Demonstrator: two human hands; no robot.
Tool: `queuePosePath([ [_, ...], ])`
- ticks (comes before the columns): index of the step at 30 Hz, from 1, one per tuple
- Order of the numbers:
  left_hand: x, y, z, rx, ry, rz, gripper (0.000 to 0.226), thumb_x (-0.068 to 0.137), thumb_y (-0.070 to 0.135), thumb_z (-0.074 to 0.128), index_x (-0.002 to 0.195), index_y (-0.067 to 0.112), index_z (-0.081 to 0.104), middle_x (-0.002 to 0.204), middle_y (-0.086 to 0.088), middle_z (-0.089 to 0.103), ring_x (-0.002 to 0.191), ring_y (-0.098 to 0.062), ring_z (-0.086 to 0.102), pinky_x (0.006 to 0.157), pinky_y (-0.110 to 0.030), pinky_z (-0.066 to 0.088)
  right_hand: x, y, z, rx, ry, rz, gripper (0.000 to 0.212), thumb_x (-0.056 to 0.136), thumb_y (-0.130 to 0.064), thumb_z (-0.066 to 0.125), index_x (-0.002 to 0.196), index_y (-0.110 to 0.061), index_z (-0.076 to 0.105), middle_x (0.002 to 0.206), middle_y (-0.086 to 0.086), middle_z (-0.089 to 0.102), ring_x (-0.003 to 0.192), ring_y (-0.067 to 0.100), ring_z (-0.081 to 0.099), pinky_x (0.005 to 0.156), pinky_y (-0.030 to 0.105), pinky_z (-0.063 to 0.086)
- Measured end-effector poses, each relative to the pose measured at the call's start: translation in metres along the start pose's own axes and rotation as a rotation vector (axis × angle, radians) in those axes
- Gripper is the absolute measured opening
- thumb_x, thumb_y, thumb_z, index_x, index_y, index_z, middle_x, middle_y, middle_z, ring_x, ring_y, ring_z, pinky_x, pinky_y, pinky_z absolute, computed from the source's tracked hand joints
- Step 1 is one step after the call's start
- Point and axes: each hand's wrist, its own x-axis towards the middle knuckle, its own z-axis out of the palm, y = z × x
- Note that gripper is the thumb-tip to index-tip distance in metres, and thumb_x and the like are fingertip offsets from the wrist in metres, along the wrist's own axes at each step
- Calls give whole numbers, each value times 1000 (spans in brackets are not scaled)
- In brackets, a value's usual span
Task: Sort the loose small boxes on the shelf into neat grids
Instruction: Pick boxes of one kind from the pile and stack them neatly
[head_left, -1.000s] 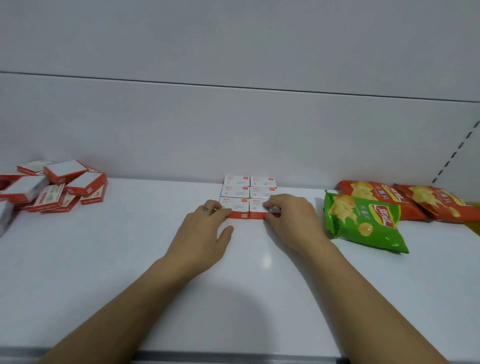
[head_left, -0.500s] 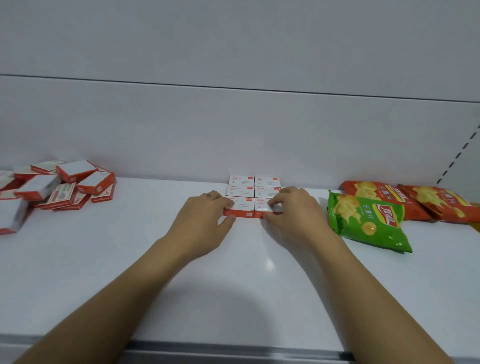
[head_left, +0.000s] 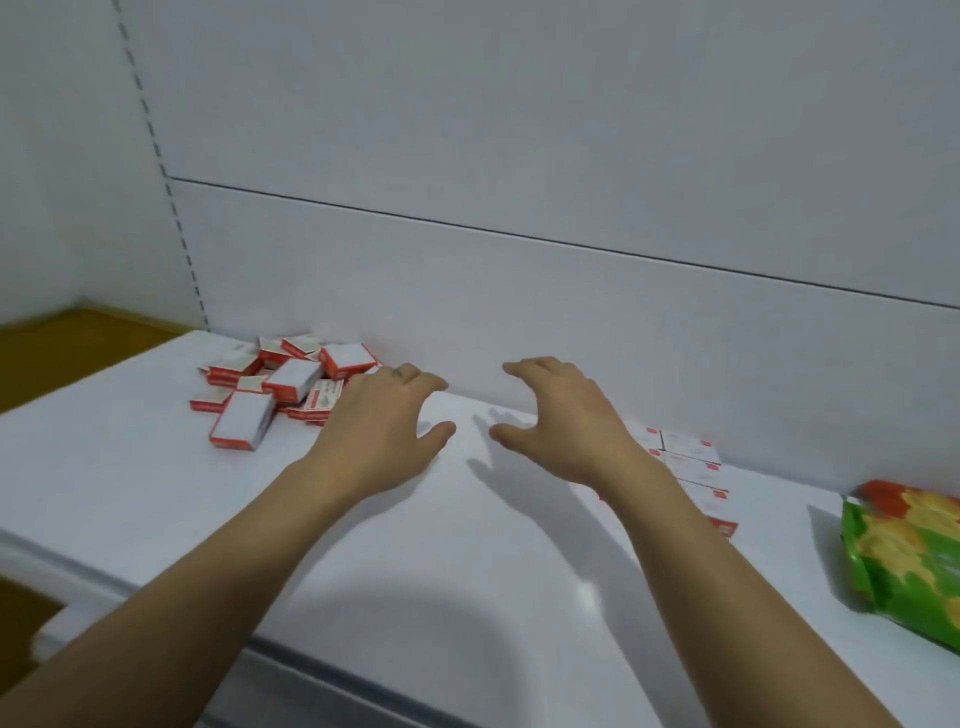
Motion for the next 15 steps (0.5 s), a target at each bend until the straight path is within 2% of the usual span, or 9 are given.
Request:
queuePosePath([
  [4, -11, -49, -20, 64, 20, -95, 51, 87, 52, 52, 133, 29, 48, 136, 2, 52, 124, -21, 46, 102, -40, 34, 31, -49, 15, 5, -45, -88, 69, 86, -45, 62, 145, -26, 34, 150, -4, 35, 136, 18, 32, 112, 35, 29],
  [8, -23, -102, -41, 114, 17, -168, 53, 86, 55, 52, 133, 33, 46, 140, 2, 49, 127, -21, 42, 105, -44, 32, 58, -96, 32, -4, -67, -180, 67, 84, -47, 63, 142, -28, 37, 146, -4, 39, 130, 18, 40, 104, 33, 35],
  [12, -37, -147, -57, 166, -42, -242, 58, 87, 57, 49, 139, 35, 37, 145, 3, 42, 131, -20, 38, 107, -42, 30, 81, -138, 54, -21, -83, -248, 59, 83, -47, 63, 136, -29, 44, 138, -5, 45, 120, 18, 48, 93, 33, 43],
  [15, -46, -177, -64, 127, -109, -274, 60, 86, 58, 51, 140, 39, 34, 147, 4, 40, 132, -19, 36, 108, -42, 30, 95, -164, 71, -47, -102, -298, 61, 83, -44, 62, 139, -30, 41, 142, -7, 42, 124, 18, 47, 92, 33, 42],
])
